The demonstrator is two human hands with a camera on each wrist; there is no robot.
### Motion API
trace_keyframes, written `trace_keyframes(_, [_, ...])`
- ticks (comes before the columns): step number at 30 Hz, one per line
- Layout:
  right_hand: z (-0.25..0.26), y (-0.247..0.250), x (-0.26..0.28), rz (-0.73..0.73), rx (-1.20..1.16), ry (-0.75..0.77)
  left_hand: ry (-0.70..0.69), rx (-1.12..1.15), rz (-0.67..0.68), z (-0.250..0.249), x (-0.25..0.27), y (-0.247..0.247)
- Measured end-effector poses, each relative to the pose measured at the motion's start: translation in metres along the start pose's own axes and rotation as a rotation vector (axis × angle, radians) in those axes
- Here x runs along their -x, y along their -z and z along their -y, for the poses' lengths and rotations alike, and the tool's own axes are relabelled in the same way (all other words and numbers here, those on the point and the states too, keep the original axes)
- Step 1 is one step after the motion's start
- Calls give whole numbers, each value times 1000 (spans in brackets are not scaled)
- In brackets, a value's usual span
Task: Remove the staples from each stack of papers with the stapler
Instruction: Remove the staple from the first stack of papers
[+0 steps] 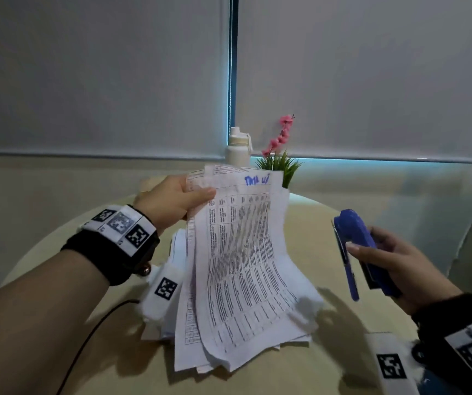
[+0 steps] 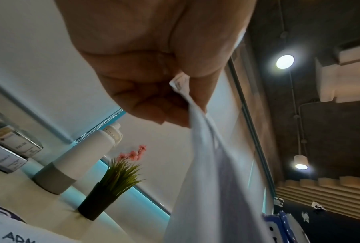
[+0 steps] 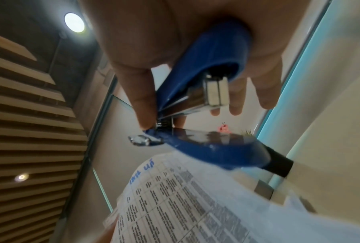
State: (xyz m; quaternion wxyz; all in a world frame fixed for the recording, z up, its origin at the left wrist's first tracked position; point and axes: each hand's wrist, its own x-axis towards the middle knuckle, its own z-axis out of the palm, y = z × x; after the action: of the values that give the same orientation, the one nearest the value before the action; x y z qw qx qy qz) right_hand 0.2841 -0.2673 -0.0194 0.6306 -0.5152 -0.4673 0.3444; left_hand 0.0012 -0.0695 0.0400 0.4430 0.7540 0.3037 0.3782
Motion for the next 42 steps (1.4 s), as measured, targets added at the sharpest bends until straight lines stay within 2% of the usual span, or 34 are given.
trace_keyframes(2, [1,-5,-5,55,-8,23,-25,5,43,-6,2,-5])
trace_keyframes(8, [-5,-26,-28,192,-85,-40,-9,129,97,-13,4,-2])
trace_keyframes(12, [-16,-34,-41,183,-131,-61,22,238,42,-4,-1,-1])
trace_keyframes(15, [-18,-36,-44,184,-221,-44,60,316,-82,2,-4,-5])
trace_keyframes(16, [-18,-36,-44,184,-247,-29,80,364,-75,4,-2,-5])
trace_keyframes(18, [-19,-34,-43,164,-286,4,134,413,32,9,2,-5])
trace_keyframes(21, [-18,-29,-40,140,-297,38,160,250,158,17,10,-13])
trace_keyframes(28, [-17,-20,-33,145,-122,33,44,134,15,16,12,-25])
trace_keyframes(33, [-12,-3,-25,41,-57,49,67,127,-41,19,15,-16])
trace_keyframes(37, [-7,10,-20,-40,-127,46,72,129,-36,19,20,-10])
trace_keyframes(42, [10,-6,-20,84,-201,118,73,127,-8,21,23,-12])
